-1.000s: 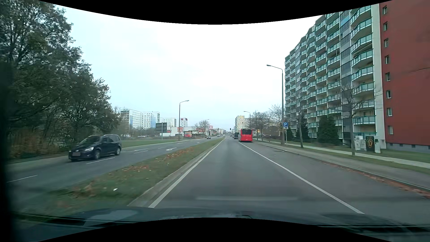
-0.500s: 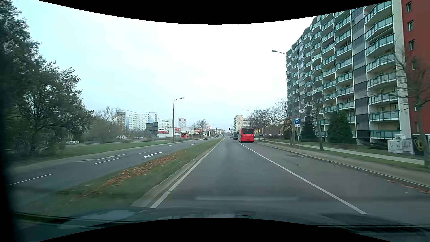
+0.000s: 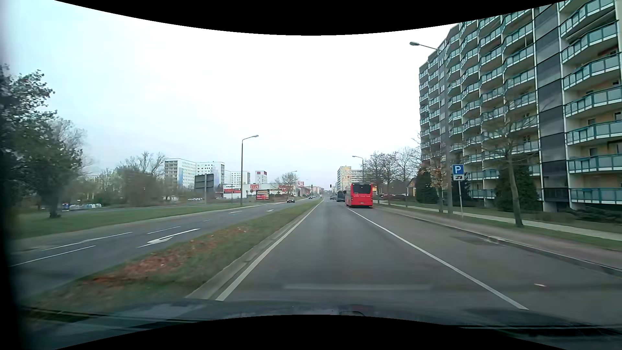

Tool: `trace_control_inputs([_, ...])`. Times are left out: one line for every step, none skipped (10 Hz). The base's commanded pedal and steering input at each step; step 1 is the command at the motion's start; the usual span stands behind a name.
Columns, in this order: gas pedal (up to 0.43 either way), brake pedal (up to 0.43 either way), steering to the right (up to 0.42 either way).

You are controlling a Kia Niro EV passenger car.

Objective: Follow the waypoints while adhering to traffic rules and regulations

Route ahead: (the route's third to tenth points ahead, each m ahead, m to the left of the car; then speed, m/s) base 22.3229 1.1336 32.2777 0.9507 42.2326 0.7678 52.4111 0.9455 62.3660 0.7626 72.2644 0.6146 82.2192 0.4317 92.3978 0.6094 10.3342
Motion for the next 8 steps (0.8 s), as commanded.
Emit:
trace_control_inputs([0.138, 0.0, 0.003])
trace_control_inputs([0.138, 0.0, 0.002])
trace_control_inputs([0.138, 0.0, 0.0])
trace_control_inputs([0.138, 0.0, -0.005])
trace_control_inputs([0.138, 0.0, -0.006])
trace_control_inputs([0.138, 0.0, -0.006])
trace_control_inputs([0.138, 0.0, -0.006])
trace_control_inputs([0.138, 0.0, -0.006])
